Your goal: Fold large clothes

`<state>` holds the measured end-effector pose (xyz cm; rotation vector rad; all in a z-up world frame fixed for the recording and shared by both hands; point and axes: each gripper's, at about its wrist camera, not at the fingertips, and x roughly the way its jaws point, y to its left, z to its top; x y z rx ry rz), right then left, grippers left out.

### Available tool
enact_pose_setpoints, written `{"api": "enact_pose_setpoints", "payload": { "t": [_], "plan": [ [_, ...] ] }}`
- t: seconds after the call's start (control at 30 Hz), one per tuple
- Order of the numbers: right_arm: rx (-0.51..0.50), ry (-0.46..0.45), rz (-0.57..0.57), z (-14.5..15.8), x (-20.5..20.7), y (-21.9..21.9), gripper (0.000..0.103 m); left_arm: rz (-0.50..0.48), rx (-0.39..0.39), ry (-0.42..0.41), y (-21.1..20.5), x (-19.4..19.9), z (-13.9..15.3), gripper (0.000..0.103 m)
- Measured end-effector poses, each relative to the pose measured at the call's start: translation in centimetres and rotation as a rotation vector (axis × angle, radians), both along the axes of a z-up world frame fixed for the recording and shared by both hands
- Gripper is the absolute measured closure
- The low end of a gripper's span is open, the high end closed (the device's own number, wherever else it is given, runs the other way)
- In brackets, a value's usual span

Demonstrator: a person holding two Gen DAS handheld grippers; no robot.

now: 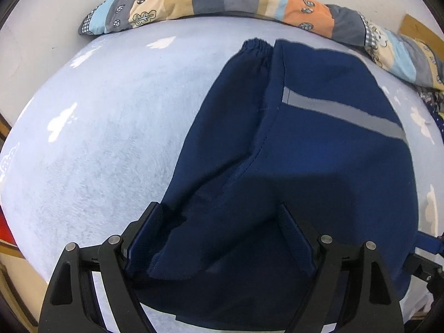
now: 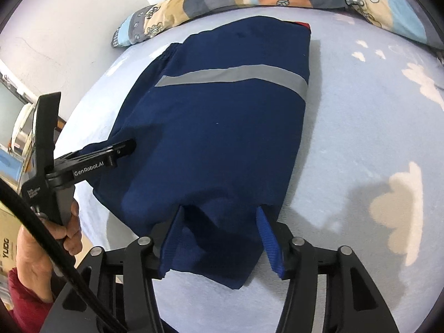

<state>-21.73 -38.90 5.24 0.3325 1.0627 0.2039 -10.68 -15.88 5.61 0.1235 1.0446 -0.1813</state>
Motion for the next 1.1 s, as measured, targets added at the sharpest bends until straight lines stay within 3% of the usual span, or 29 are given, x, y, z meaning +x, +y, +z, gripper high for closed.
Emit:
{"api": "enact_pose_setpoints", "payload": {
  "t": [0.17,0.27,0.33,0.5,0.6,0.73,0.9,0.97,1.0,1.1],
  "plan": [
    [0.049,-0.016,-0.033,0.7,-0.2,-1.4,0.043,0.023,-0.120,-0.053,2.3,0.2,2.9,0.019],
    [0.078,-0.036,-0.070,1.4,-0.2,-2.7,0.043,0.059,-0.192,-0.042,4.6,1.9,4.1,0.015],
    [0.103,-0.044,-0.104,1.6,-0.1,-3.8,0.043,0.057,-0.239,0.001,5.7,3.2,3.9,0.010],
    [0.223,-0.018,-0.176,0.7,0.1,-6.7,0.042,0.033,-0.368,0.205,7.4,7.0,1.0,0.010],
    [0.272,-0.004,-0.195,0.3,0.3,-7.4,0.041,0.034,-0.421,0.277,7.8,8.7,-0.8,0.010],
    [0.274,-0.008,-0.195,0.4,0.4,-7.8,0.039,0.003,-0.603,0.391,7.9,10.0,-3.5,0.010],
    [0.292,-0.009,-0.198,0.2,0.9,-8.2,0.036,-0.081,-0.745,0.498,6.6,10.5,-5.0,0.010],
    [0.313,-0.006,-0.201,-0.3,1.3,-8.6,0.035,-0.097,-0.720,0.519,5.6,10.5,-5.6,0.007],
    [0.319,-0.004,-0.205,-0.5,1.5,-8.7,0.035,-0.104,-0.710,0.519,5.1,10.5,-5.7,0.000],
    [0.372,0.007,-0.217,-1.5,2.6,-9.8,0.033,-0.139,-0.665,0.508,3.1,10.1,-5.3,0.000]
  ]
}}
